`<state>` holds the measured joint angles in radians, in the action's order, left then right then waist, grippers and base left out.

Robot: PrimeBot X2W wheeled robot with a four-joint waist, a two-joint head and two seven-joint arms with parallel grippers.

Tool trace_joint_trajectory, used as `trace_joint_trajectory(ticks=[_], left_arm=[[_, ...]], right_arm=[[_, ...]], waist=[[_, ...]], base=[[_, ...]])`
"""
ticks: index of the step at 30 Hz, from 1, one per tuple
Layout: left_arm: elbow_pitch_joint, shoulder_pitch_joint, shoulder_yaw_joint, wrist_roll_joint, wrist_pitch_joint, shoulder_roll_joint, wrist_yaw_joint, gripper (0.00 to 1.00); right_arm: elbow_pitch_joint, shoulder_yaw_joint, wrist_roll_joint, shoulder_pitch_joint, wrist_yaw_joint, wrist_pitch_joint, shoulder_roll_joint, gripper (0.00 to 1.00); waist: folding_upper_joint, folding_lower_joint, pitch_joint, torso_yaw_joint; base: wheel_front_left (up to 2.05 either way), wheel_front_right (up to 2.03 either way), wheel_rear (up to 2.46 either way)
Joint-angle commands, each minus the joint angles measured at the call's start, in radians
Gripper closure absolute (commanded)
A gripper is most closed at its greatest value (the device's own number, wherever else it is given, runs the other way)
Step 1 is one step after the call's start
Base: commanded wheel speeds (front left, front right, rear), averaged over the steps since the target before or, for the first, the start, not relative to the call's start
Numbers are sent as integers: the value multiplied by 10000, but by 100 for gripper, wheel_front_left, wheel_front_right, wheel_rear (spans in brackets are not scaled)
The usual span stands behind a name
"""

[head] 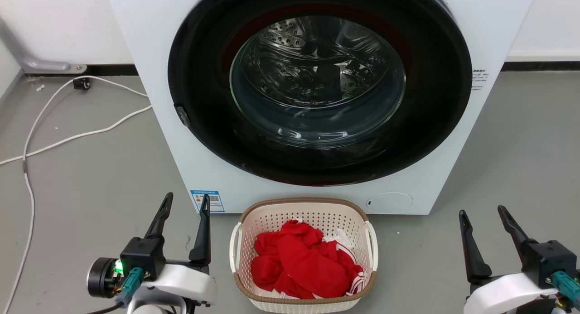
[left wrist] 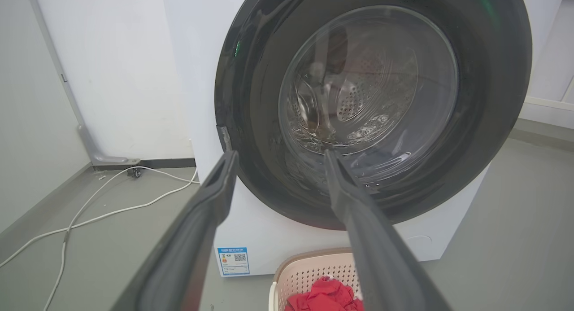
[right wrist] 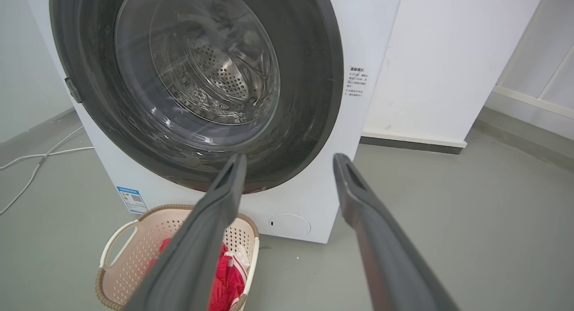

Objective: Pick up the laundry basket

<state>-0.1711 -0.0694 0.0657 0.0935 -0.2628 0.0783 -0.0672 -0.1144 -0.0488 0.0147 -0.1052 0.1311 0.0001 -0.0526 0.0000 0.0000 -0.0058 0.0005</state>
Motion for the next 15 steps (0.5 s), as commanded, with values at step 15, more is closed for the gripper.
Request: trace_joint_trajectory(ticks=[15], left_arm=[[-174,-20,-61,272,-26,-68,22,0]], right_arm=[[178,-28,-305,-41,-5,-115,44,0]], waist=[[0,0,22,4]], base=[[0,0,0]])
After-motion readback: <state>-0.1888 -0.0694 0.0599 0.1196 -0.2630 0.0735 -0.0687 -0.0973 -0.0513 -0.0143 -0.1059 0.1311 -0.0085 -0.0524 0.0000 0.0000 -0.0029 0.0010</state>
